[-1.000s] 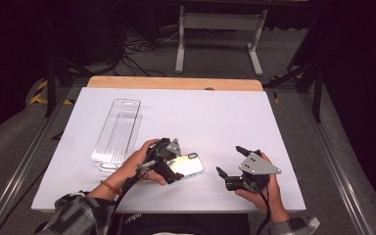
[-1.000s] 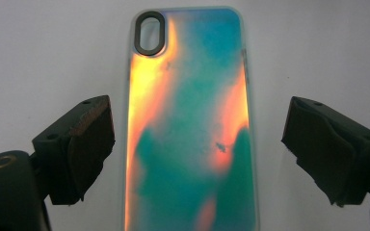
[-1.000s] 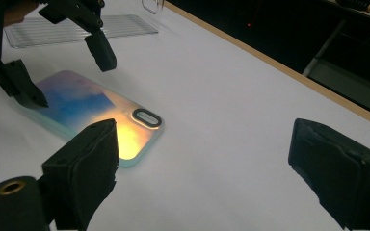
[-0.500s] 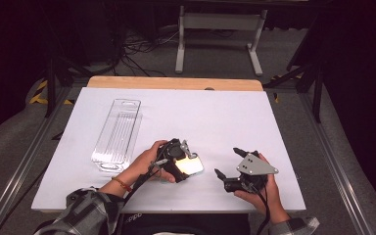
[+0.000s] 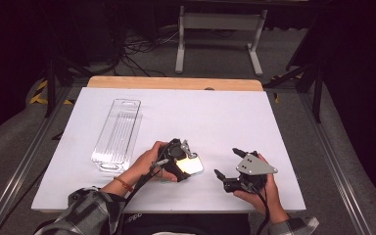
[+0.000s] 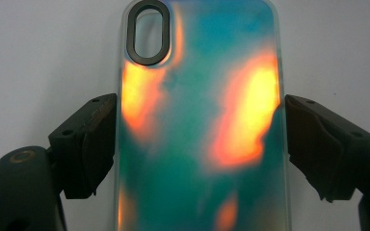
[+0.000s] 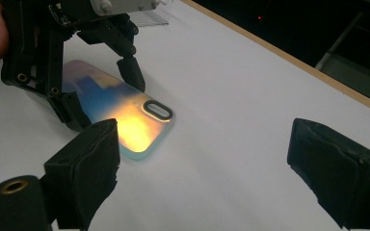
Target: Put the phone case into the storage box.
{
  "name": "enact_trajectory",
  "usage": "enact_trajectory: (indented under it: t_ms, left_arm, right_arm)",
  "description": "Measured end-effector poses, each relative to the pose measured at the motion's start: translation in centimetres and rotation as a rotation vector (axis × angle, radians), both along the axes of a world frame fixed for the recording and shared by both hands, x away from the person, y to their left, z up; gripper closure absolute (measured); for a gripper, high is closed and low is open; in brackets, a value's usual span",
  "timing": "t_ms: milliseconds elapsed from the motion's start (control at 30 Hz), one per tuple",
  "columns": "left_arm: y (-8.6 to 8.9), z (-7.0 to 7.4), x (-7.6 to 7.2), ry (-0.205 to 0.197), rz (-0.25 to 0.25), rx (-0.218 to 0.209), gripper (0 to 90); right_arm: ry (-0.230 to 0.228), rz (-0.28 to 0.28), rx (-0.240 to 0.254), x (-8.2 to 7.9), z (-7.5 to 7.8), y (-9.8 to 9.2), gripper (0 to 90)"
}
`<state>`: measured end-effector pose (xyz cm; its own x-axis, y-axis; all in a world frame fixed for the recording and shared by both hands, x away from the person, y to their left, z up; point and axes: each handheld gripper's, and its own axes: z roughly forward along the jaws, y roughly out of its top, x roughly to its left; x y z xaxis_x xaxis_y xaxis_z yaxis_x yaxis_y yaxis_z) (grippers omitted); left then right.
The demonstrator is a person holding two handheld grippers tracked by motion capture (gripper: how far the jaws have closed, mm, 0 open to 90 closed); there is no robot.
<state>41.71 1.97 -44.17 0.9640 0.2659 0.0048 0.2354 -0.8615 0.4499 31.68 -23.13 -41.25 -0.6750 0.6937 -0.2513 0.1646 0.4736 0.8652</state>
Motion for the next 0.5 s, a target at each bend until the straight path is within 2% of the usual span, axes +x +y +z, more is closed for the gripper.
enact_trajectory:
  t_ms: [300,500]
  left_arm:
    - [0.0,0.3,-0.6,-0.057,-0.007,0.005,16.9]
    - [0.6,1.1,-0.9,-0.098,0.015,-0.041,16.9]
  right_arm:
    - [-0.006,-0.016,0.010,0.0,0.1,-0.3,12.2]
    - [-0.014,-0.025,0.013,0.0,0.1,-0.4,12.2]
